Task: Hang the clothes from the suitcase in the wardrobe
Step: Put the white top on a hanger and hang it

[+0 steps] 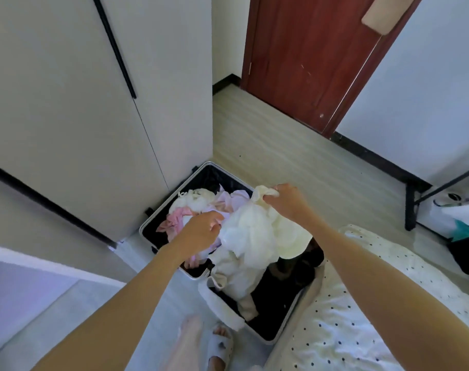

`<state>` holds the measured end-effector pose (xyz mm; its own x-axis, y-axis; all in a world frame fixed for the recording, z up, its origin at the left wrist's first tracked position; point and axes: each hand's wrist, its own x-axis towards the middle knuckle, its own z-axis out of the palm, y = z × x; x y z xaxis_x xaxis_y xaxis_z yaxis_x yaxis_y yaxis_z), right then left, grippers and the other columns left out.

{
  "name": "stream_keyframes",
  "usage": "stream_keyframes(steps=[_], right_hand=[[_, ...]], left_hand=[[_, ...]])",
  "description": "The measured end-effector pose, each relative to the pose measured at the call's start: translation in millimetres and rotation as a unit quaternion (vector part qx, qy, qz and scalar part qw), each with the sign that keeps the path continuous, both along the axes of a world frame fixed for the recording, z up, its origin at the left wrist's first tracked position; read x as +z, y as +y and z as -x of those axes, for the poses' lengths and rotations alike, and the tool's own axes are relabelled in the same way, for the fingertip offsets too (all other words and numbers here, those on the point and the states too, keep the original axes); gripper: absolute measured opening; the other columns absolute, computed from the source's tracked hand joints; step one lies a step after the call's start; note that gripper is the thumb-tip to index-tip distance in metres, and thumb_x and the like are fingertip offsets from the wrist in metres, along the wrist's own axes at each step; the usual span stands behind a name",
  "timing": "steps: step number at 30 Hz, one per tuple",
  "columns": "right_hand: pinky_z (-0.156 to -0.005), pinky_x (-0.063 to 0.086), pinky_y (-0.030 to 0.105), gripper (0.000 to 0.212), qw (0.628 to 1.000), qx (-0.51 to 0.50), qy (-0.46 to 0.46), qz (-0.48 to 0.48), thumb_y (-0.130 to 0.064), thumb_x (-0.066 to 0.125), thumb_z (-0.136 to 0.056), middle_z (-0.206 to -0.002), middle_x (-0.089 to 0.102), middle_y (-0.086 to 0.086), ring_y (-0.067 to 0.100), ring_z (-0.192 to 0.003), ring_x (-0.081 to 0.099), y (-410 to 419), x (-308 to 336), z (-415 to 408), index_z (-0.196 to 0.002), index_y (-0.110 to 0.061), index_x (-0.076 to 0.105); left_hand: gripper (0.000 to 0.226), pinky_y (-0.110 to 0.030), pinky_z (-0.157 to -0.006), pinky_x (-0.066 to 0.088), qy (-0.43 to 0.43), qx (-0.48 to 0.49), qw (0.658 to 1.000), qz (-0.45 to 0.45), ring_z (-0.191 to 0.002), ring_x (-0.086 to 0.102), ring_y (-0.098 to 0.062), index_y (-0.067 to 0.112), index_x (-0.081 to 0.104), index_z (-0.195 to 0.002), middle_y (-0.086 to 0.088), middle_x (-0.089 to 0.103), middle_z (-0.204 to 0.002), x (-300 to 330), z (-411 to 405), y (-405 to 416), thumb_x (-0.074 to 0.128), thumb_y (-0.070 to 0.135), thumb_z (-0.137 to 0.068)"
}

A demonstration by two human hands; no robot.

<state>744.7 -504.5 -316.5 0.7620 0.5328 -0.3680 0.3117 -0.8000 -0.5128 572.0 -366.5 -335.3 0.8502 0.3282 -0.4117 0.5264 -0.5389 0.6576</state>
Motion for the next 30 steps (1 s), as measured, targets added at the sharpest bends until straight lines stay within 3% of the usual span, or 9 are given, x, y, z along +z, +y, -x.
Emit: stream_keyframes(steps=[3,5,9,12,14,18,20,26,30], right_hand=[[-0.055,0.026,0.028,0.041,0.996,0.021,0.076,-0.044,-0.015,0.056,-0.089,-0.058,0.033,-0.001,0.017,-0.058,0.035,18.1,28.1,34.3,-0.055,-0.015,0.033],[-0.057,0.025,0.028,0.035,0.989,0.022,0.139,-0.044,-0.02,0.06,-0.088,-0.062,0.036,0.001,0.015,-0.058,0.036,26.7,39.4,52.1,-0.059,-0.011,0.042],[-0.071,0.034,0.031,0.045,0.975,0.076,0.207,0.0,-0.033,0.059,-0.087,-0.089,0.051,0.008,0.02,-0.081,0.049,47.7,63.8,107.8,-0.109,0.005,0.054],[-0.072,0.045,0.03,0.025,0.955,0.136,0.265,0.018,-0.029,0.06,-0.085,-0.092,0.062,0.008,0.022,-0.082,0.061,64.1,80.0,163.2,-0.096,-0.007,0.059],[-0.057,0.043,0.024,0.016,0.948,0.18,0.258,0.041,-0.026,0.059,-0.085,-0.074,0.058,0.002,0.017,-0.065,0.057,75.0,91.6,205.5,-0.078,-0.013,0.054],[-0.039,0.027,0.016,0.036,0.932,0.273,0.236,0.033,-0.016,0.051,-0.092,-0.037,0.037,-0.015,0.002,-0.032,0.035,105.7,118.9,295.6,-0.06,-0.016,0.035],[-0.038,0.03,0.014,0.033,0.915,0.317,0.25,0.022,-0.013,0.051,-0.093,-0.036,0.042,-0.016,0.0,-0.032,0.039,127.7,126.9,336.8,-0.062,-0.014,0.04],[-0.062,0.05,0.02,0.01,0.879,0.416,0.232,-0.014,-0.018,0.06,-0.09,-0.079,0.063,0.001,0.008,-0.066,0.062,197.3,140.1,429.4,-0.087,-0.01,0.059],[-0.076,0.054,0.024,0.015,0.848,0.455,0.267,-0.048,-0.02,0.067,-0.086,-0.091,0.067,0.001,0.013,-0.081,0.065,239.4,151.4,473.7,-0.095,-0.011,0.059]], left_hand=[[0.036,-0.015,-0.08,0.035,-0.016,0.04,0.999,0.026,-0.092,0.05,-0.012,0.016,0.045,-0.131,-0.004,0.053,-0.121,17.2,33.7,0.0,0.046,0.014,-0.095],[0.041,-0.019,-0.087,0.036,-0.013,0.051,0.998,0.032,-0.095,0.05,-0.012,0.019,0.041,-0.133,-0.001,0.05,-0.121,22.2,56.3,0.2,0.05,0.017,-0.093],[0.047,-0.029,-0.097,0.042,-0.025,0.077,0.996,0.046,-0.108,0.054,-0.018,0.02,0.041,-0.133,0.0,0.049,-0.128,37.0,121.8,7.3,0.056,0.018,-0.089],[0.059,-0.03,-0.102,0.038,-0.05,0.11,0.992,0.026,-0.119,0.048,-0.019,0.023,0.035,-0.138,0.0,0.045,-0.134,51.5,178.2,14.1,0.062,0.021,-0.086],[0.074,-0.022,-0.102,0.034,-0.065,0.106,0.992,0.021,-0.124,0.042,-0.015,0.024,0.026,-0.143,0.004,0.037,-0.14,62.7,216.0,16.8,0.068,0.02,-0.082],[0.087,-0.019,-0.1,0.028,-0.081,0.108,0.991,-0.012,-0.131,0.036,-0.014,0.023,0.018,-0.146,0.006,0.037,-0.142,82.0,298.4,28.5,0.072,0.019,-0.079],[0.081,-0.022,-0.095,0.033,-0.079,0.152,0.985,-0.023,-0.127,0.041,-0.016,0.021,0.025,-0.144,0.003,0.045,-0.137,86.8,340.7,37.8,0.072,0.021,-0.079],[0.008,-0.014,-0.058,0.033,-0.145,0.321,0.934,-0.062,-0.071,0.044,-0.013,0.019,0.054,-0.086,0.009,0.048,-0.072,111.1,443.6,74.3,0.061,0.016,-0.088],[0.023,-0.012,-0.055,0.034,-0.192,0.399,0.891,-0.106,-0.064,0.043,-0.011,0.024,0.052,-0.072,0.011,0.05,-0.065,129.5,498.0,102.4,0.054,0.015,-0.093]])
